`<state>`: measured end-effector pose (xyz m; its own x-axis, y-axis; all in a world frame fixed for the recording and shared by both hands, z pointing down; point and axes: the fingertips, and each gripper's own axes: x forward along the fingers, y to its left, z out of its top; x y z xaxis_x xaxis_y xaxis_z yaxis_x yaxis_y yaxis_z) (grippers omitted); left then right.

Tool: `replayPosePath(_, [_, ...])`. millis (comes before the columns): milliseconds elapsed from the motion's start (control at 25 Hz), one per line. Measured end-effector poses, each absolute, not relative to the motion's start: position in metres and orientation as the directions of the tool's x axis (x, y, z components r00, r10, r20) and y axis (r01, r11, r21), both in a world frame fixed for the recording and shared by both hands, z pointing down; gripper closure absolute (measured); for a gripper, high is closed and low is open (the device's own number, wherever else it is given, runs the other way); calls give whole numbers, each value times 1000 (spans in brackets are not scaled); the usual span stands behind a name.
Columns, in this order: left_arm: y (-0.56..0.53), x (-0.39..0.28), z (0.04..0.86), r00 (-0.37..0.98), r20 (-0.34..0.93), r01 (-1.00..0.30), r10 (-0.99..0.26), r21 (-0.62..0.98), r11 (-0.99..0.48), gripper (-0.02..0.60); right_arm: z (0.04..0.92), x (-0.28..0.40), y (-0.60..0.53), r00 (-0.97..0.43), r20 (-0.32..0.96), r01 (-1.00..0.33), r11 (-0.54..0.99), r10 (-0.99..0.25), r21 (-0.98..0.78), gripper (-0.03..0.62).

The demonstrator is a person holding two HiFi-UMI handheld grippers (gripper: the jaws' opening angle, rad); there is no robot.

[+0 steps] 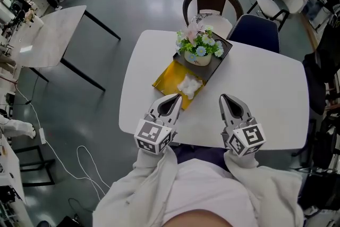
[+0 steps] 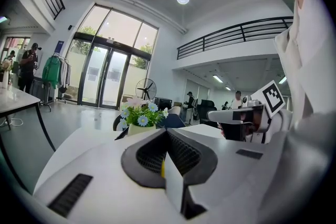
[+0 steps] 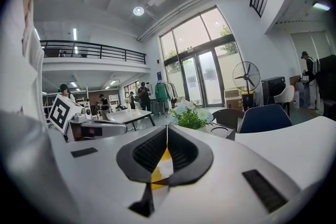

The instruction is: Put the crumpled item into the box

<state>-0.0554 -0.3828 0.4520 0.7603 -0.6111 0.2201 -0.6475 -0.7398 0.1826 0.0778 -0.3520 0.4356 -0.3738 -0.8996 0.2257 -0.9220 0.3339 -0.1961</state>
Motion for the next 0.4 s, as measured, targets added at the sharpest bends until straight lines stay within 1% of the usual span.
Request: replayPosePath(400, [-383,-59,461,763,244,-645,-599,216,-733,566,438,70,-355,-387,235,-917,346,-891,-200,560])
